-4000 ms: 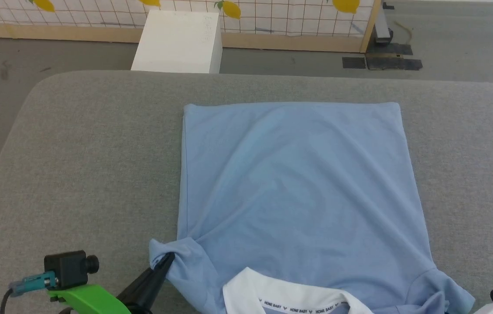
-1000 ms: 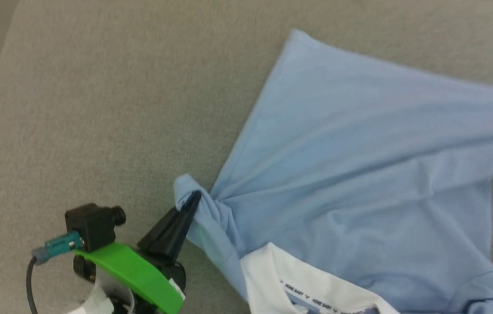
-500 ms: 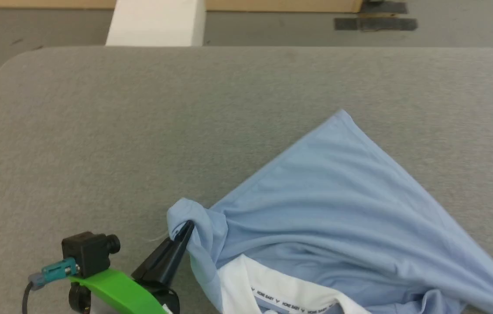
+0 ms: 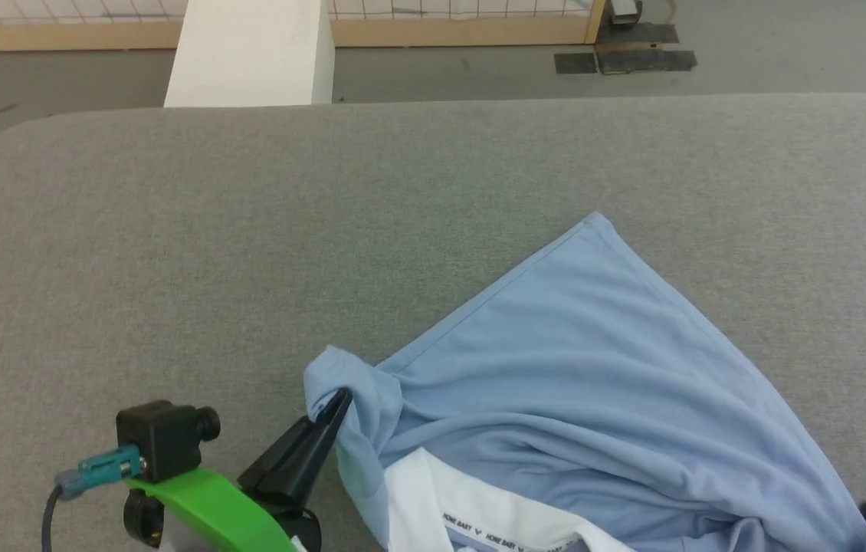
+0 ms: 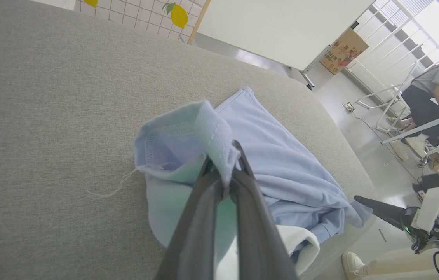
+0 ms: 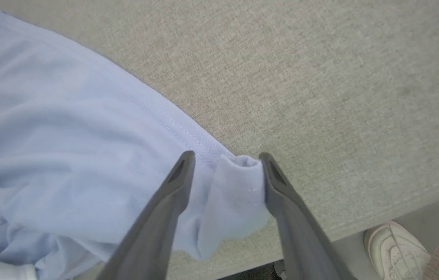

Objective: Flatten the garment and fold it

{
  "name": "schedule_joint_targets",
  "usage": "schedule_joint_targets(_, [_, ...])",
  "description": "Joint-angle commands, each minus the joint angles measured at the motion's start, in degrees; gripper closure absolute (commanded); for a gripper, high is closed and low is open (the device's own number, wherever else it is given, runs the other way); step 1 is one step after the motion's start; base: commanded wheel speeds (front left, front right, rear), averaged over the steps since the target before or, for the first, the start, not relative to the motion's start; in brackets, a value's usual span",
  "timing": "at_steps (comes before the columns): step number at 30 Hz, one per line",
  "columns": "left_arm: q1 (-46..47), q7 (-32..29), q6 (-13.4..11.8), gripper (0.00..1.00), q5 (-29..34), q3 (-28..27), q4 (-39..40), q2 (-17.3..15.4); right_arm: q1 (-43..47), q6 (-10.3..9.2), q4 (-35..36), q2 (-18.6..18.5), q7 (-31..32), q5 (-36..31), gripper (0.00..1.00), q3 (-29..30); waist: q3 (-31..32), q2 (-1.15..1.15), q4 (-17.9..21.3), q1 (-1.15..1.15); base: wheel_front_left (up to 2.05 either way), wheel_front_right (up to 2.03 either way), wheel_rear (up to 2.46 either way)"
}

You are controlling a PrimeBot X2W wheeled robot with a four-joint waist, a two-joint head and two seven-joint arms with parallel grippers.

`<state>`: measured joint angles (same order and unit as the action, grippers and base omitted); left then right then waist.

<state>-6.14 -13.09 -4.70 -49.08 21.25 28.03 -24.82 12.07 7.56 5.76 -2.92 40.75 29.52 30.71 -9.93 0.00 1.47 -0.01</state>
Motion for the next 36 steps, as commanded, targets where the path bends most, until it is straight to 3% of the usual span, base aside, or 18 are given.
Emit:
schedule_joint_targets(1, [1.4,-0.2,-0.1,1.0,-0.2,0.0,0.2,-0.2,-1.4,-0.08,-0.3,0.0,-0.9,-0.4,0.0,-0.3,-0.4,0.0,-0.5,0.01,0.0,0.0,0.0])
schedule_joint_targets(5, [2.6,-0.6,0.1,1.0,-0.1,0.7,0.1,0.1,-2.3,-0.08,0.9,0.0,-1.0,-2.0,0.0,0.2,-0.9,0.0,-1.2,0.01,0.0,0.0,0.0])
schedule_joint_targets(9, [3.0,-0.5,0.4,1.0,-0.1,1.1,0.0,0.5,-3.1,-0.08,6.6,-1.2,2.0,-2.6,0.0,1.1,-1.6,0.0,-2.0,0.01,0.0,0.0,0.0])
schedule_joint_targets(14, [4.0,-0.1,0.9,1.0,0.2,1.6,0.1,0.9,-7.9,-0.08,15.4,-5.8,5.8,-3.0,0.0,1.2,-3.0,0.0,-3.1,0.01,0.0,0.0,0.0])
schedule_joint_targets(18, [5.2,0.2,1.5,1.0,1.0,2.3,0.4,1.3,-15.0,-0.08,17.1,-10.2,8.4,-3.3,0.0,-2.3,-4.9,0.0,-4.2,0.01,0.0,0.0,0.0])
schedule_joint_targets(27, [10.2,0.2,3.9,1.0,2.5,5.0,-0.4,2.8,-32.8,-0.08,4.8,-13.9,12.3,-7.6,0.0,-17.2,-11.6,0.0,-8.5,0.01,0.0,0.0,0.0])
schedule_joint_targets(36, [13.5,0.8,5.9,1.0,2.6,7.3,-3.0,5.1,-41.8,-0.08,-8.3,-16.9,15.3,-10.9,0.0,-28.2,-15.7,0.0,-13.9,0.01,0.0,0.0,0.0])
